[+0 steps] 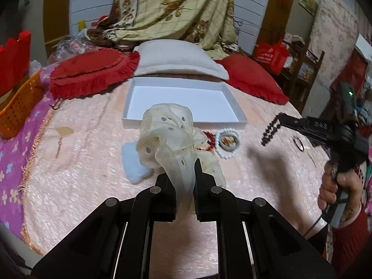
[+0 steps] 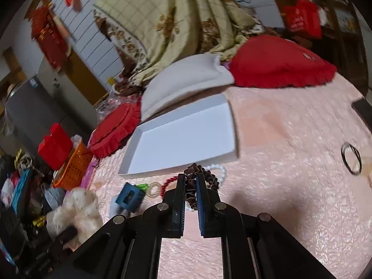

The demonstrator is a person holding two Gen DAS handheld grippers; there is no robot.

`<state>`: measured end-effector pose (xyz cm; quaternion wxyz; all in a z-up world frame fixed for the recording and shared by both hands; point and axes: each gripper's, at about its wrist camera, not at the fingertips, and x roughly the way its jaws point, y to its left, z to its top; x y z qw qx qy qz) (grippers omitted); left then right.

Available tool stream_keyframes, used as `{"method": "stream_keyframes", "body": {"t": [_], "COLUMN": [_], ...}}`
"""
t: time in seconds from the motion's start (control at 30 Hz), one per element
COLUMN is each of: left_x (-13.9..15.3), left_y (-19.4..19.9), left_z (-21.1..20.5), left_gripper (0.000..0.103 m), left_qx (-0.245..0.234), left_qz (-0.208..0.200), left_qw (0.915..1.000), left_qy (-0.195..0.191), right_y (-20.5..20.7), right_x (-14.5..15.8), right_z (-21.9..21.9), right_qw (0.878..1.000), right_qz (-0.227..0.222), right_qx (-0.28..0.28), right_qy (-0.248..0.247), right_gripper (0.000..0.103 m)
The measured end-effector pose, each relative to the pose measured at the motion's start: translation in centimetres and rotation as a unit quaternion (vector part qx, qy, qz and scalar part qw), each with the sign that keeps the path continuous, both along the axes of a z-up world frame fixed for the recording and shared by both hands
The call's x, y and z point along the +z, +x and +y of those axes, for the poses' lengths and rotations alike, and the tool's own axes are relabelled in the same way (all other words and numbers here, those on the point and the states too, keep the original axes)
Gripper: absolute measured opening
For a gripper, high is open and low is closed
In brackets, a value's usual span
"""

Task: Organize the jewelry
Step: 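Grasp the cream scrunchie with the left tool while the right tool grasps the dark brown bead bracelet, then lower the cream scrunchie into the box with the left tool while the right tool drops the brown bracelet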

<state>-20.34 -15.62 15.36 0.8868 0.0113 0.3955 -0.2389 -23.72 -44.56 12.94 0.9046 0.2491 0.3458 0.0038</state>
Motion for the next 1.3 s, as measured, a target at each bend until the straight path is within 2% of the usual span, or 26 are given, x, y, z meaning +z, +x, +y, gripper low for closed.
{"method": "stream_keyframes", "body": {"t": [0.27, 0.43, 0.63, 0.77, 1.0, 1.1, 1.13, 1.17, 1.2, 1.23, 1.27, 1.3], "left_x": [1.1, -0.4, -3.4, -5.7, -8.1, -9.1, -9.3, -9.4, -9.4, -9.4, -9.3, -9.2], "left_y": [6.8, 13.7, 21.1, 26.7, 32.2, 33.5, 33.7, 33.8, 33.7, 33.7, 33.6, 33.4], "left_z": [0.0, -1.6, -3.1, -3.5, -5.4, -5.7, -5.6, -5.5, -5.4, -5.2, -4.8, -4.6], "left_gripper": [0.01, 0.01, 0.01, 0.01, 0.011, 0.027, 0.035, 0.038, 0.043, 0.047, 0.048, 0.048], "left_qx": [0.019, 0.029, 0.05, 0.068, 0.067, 0.065, 0.059, 0.055, 0.054, 0.052, 0.05, 0.047], "left_qz": [-0.011, 0.017, 0.046, 0.084, 0.088, 0.089, 0.095, 0.099, 0.1, 0.103, 0.108, 0.112], "left_qw": [0.9992, 0.9973, 0.9944, 0.9918, 0.9913, 0.991, 0.9914, 0.992, 0.9924, 0.9926, 0.9926, 0.9924], "left_qy": [0.034, 0.065, 0.08, 0.068, 0.072, 0.075, 0.067, 0.055, 0.048, 0.037, 0.026, 0.017], "right_y": [4.3, 8.9, 15.8, 20.3, 27.4, 29.8, 30.6, 31.0, 31.2, 31.4, 31.3, 30.9], "right_x": [1.8, 1.7, -0.3, -2.2, -5.6, -6.9, -7.3, -7.6, -7.8, -7.9, -7.8, -7.5], "right_z": [1.5, 1.7, 1.9, 1.8, 3.8, 4.4, 4.6, 4.7, 4.8, 4.9, 4.8, 4.7], "right_qw": [0.999, 0.998, 0.995, 0.994, 0.99, 0.989, 0.988, 0.988, 0.987, 0.987, 0.987, 0.988], "right_qz": [0.0, 0.017, 0.053, 0.076, 0.104, 0.111, 0.118, 0.123, 0.126, 0.127, 0.127, 0.119], "right_qx": [0.022, 0.025, 0.029, 0.034, 0.061, 0.076, 0.083, 0.086, 0.088, 0.09, 0.09, 0.086], "right_qy": [-0.034, -0.051, -0.078, -0.078, -0.073, -0.057, -0.048, -0.044, -0.039, -0.036, -0.036, -0.04], "right_gripper": [0.008, 0.008, 0.008, 0.008, 0.008, 0.008, 0.008, 0.008, 0.01, 0.024, 0.044, 0.048]}}
